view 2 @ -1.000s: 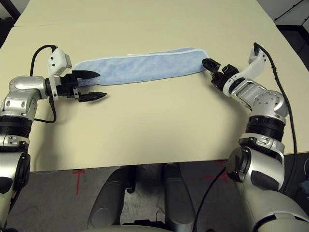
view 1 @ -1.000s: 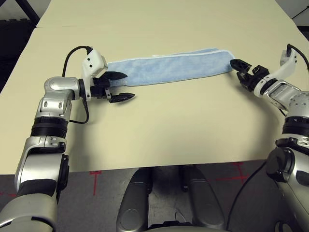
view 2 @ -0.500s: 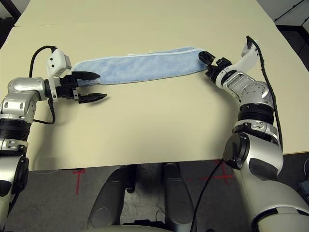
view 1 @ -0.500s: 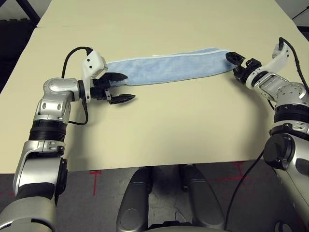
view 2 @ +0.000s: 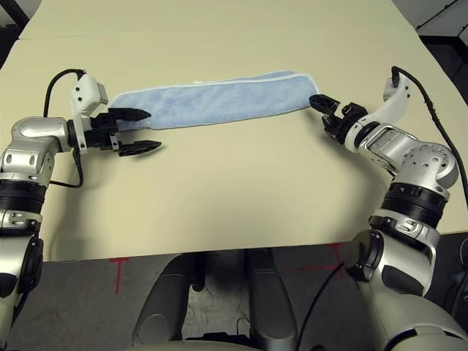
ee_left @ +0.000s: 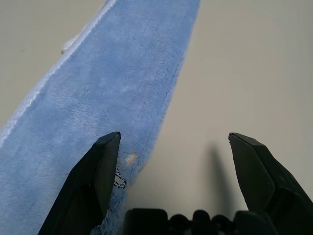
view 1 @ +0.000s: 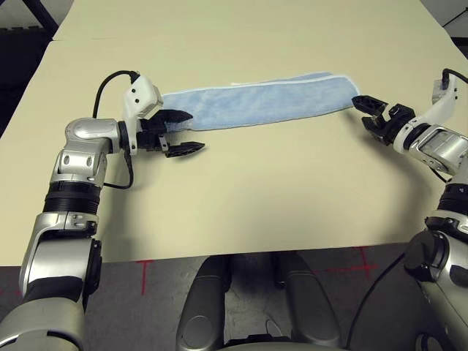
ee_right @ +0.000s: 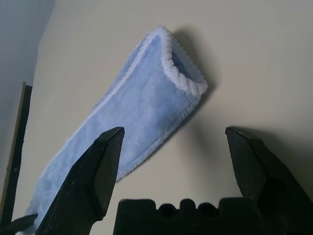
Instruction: Fold the towel and set it aside.
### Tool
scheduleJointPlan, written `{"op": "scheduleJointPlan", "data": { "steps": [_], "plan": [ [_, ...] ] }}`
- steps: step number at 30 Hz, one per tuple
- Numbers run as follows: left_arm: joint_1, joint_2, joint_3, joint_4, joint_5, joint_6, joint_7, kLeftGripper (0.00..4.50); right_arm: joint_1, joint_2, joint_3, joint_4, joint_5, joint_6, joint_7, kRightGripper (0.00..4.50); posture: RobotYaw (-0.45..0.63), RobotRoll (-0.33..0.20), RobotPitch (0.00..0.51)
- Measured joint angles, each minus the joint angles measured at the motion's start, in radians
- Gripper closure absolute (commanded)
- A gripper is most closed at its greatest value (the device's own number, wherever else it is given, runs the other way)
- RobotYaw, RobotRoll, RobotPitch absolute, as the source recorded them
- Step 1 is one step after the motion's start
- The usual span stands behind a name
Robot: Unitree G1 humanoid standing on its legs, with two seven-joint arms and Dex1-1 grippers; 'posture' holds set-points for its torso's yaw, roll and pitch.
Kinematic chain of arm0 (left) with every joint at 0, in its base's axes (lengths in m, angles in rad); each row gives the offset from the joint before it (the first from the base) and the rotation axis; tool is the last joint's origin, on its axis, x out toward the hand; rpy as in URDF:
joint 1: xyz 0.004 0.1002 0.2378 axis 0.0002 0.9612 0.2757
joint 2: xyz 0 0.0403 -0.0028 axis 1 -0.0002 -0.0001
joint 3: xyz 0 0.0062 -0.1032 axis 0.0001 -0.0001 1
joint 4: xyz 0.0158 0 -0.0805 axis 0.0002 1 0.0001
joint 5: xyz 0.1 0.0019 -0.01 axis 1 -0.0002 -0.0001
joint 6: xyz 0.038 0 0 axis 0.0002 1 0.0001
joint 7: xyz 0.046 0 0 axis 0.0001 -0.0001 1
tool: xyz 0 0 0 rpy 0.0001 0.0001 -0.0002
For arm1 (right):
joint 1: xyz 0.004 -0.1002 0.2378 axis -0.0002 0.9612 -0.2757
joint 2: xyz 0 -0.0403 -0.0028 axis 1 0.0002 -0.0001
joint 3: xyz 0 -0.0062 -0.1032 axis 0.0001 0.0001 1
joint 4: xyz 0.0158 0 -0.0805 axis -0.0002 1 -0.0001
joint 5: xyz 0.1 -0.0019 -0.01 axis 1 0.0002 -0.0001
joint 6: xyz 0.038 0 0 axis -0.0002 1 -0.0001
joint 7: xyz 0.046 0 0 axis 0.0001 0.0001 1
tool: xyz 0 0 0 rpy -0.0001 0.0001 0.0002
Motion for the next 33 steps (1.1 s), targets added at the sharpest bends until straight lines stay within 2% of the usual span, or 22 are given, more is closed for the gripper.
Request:
{"op": "scheduleJointPlan", "data": {
  "steps": [9, 13, 15, 20, 23, 25, 33],
  "plan": [
    [-0.007, 0.004, -0.001, -0.002, 0.000, 0.000, -0.001, 0.02, -0.175, 0.003, 0.092, 0.314, -0.092, -0.227, 0.085, 0.00, 0.06, 0.000, 0.293],
    [-0.003, 0.016, -0.001, -0.008, 0.000, 0.003, -0.001, 0.02, -0.191, -0.004, 0.104, 0.368, -0.099, -0.271, 0.114, 0.00, 0.06, 0.000, 0.292],
    [0.003, 0.025, 0.000, -0.012, 0.000, 0.003, -0.001, 0.00, -0.189, -0.007, 0.105, 0.375, -0.100, -0.273, 0.120, 0.63, 0.06, 0.000, 0.292],
    [0.008, 0.030, 0.001, -0.013, 0.000, 0.003, 0.000, 0.00, -0.157, -0.009, 0.105, 0.354, -0.097, -0.239, 0.116, 2.54, 0.05, 0.000, 0.286],
    [0.007, 0.030, 0.000, -0.012, 0.000, 0.003, 0.001, 0.00, -0.122, -0.009, 0.098, 0.297, -0.083, -0.200, 0.098, 3.80, 0.03, 0.000, 0.283],
    [0.006, 0.028, 0.000, -0.011, 0.001, 0.001, 0.001, 0.00, -0.097, -0.009, 0.087, 0.225, -0.060, -0.167, 0.070, 4.48, 0.03, 0.000, 0.282],
    [0.002, 0.020, -0.008, -0.004, 0.002, -0.013, 0.000, 0.00, 0.036, 0.043, 0.014, -0.027, 0.033, -0.057, -0.074, 4.48, 0.03, 0.000, 0.276]
  ]
}}
